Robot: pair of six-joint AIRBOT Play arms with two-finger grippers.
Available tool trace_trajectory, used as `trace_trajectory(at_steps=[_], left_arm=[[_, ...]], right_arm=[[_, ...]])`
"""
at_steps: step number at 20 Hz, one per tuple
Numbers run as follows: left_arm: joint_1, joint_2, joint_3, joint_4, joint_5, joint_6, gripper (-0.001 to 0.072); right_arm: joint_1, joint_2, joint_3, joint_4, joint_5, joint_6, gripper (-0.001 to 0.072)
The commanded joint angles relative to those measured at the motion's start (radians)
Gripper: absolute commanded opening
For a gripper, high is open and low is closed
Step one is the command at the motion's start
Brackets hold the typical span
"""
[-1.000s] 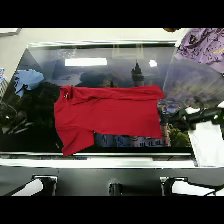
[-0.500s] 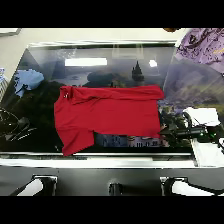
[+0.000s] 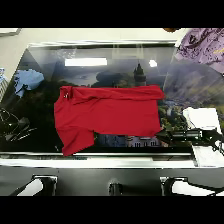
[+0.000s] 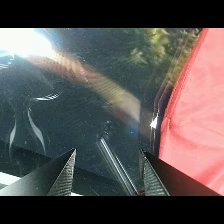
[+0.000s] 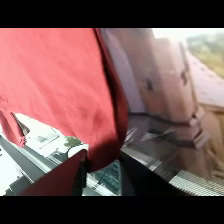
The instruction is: Fold the clothes and pants, and hang the long-sleeved shirts on hangers.
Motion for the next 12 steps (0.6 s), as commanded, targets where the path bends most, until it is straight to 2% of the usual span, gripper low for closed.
trace_trajectory(at_steps=[1,3,4,6,10,12], left_arm=[[0.002,0.001,0.002,-0.003,-0.015,-0.009,0.0462],[0.002,0.000,0.002,-0.015,-0.033,-0.015,0.0463],[0.003,-0.001,-0.001,-0.022,-0.025,-0.010,0.0464],[0.009,-0.010,-0.007,-0.033,0.001,0.023,0.0466],[0.010,-0.049,-0.054,-0.214,0.034,0.162,0.0466],[0.003,-0.084,-0.078,-0.270,0.050,0.201,0.0466]], right_arm=[[0.001,-0.007,-0.011,0.031,-0.098,-0.010,0.0154],[0.001,-0.005,-0.010,0.051,-0.105,-0.010,0.0045],[0.001,0.001,-0.010,0.050,-0.102,-0.010,0.0031],[0.001,0.029,-0.010,0.040,-0.101,-0.003,0.0031],[0.001,0.110,-0.010,0.021,-0.095,0.037,0.0031],[0.001,0.144,-0.010,0.018,-0.081,0.046,0.0031]])
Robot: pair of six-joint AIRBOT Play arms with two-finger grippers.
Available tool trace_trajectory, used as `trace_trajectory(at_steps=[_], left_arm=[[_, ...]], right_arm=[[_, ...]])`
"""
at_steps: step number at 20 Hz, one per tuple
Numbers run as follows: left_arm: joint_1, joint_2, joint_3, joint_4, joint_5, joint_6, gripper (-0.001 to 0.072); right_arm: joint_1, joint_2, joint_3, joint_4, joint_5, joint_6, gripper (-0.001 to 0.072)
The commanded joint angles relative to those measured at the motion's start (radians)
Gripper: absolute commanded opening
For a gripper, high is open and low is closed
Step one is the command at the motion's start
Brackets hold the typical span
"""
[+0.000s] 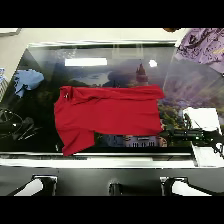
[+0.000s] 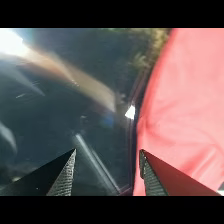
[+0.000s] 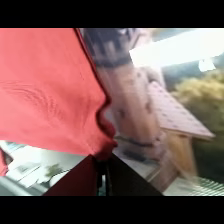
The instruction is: Fold the clothes and pants, and hang the long-sleeved shirts on hangers.
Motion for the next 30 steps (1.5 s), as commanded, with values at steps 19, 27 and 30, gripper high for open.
trace_trajectory(at_steps=[19,27,30], left_arm=[[-0.137,-0.194,-0.079,-0.286,0.071,0.184,0.0466],[-0.193,-0.243,-0.077,-0.313,0.122,0.190,0.0034],[-0.194,-0.243,-0.051,-0.346,0.124,0.191,0.0015]], right_arm=[[0.000,0.101,0.001,0.011,0.053,0.064,0.0031],[0.000,0.101,0.001,0.011,0.058,0.063,0.0031],[0.000,0.101,0.037,0.013,0.078,0.036,0.0030]])
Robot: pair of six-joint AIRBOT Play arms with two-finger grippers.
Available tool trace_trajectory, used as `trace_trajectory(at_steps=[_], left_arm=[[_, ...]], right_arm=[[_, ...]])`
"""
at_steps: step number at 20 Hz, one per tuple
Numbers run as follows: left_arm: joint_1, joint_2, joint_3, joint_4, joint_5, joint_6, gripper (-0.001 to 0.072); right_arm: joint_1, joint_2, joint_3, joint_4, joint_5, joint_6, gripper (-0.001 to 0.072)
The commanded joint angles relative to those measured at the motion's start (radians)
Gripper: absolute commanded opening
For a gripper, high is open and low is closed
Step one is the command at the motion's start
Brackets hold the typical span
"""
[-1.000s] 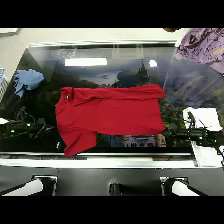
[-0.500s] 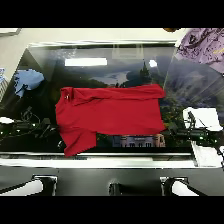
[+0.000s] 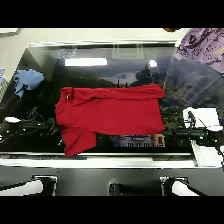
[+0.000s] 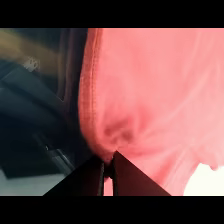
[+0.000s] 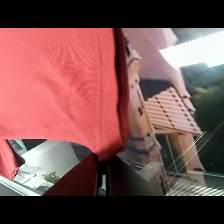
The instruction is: Fold the clothes and pants, and hang the long-sleeved shirts on hangers.
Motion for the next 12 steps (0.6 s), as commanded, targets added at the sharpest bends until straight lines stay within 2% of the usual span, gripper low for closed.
trace_trajectory(at_steps=[1,4,9,12], left_arm=[[-0.010,-0.003,0.039,-0.029,0.008,0.000,0.0015],[-0.043,-0.003,0.155,-0.037,0.009,-0.018,0.0014],[-0.094,-0.002,0.568,-0.020,-0.035,-0.121,0.0014],[-0.096,-0.001,0.921,0.078,-0.109,-0.222,0.0014]], right_arm=[[0.001,0.001,0.051,0.004,0.014,-0.019,0.0029],[0.095,0.000,0.193,-0.014,0.000,-0.006,0.0029],[0.327,0.000,0.646,-0.257,-0.144,0.220,0.0029],[0.350,0.000,0.988,-0.373,-0.132,0.328,0.0029]])
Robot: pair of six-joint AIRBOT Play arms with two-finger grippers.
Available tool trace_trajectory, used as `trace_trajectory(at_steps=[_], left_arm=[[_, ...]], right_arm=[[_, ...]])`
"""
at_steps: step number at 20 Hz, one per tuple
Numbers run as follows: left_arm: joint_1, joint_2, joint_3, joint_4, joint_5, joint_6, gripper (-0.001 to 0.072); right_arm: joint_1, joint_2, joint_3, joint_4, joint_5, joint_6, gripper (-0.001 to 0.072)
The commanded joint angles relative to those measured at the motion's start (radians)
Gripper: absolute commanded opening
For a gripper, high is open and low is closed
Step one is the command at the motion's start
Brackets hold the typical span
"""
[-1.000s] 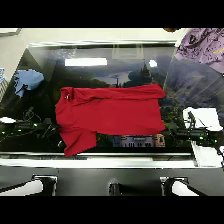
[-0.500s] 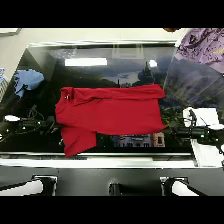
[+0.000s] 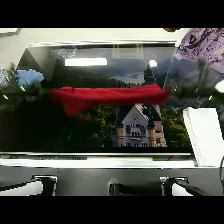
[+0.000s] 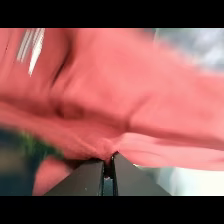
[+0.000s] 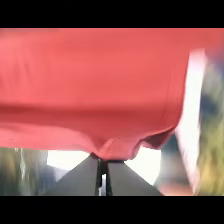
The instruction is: Fold the clothes and pants, and hang the long-sleeved shirts on hangers.
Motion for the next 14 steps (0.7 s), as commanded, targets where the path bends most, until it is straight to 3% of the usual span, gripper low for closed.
trace_trajectory(at_steps=[1,5,11,14], left_arm=[[-0.009,0.004,0.401,0.122,-0.085,-0.132,0.0014],[-0.008,0.075,0.798,0.340,-0.211,-0.272,0.0014],[-0.006,0.497,0.625,0.581,-0.208,-0.425,0.0014],[-0.006,0.614,0.583,0.671,-0.208,-0.500,0.0014]], right_arm=[[0.046,0.001,0.404,-0.172,-0.004,0.152,0.0028],[0.046,0.035,0.792,-0.253,0.102,0.192,0.0028],[0.046,0.307,0.810,-0.422,0.153,0.318,0.0028],[0.046,0.365,0.810,-0.441,0.187,0.349,0.0028]])
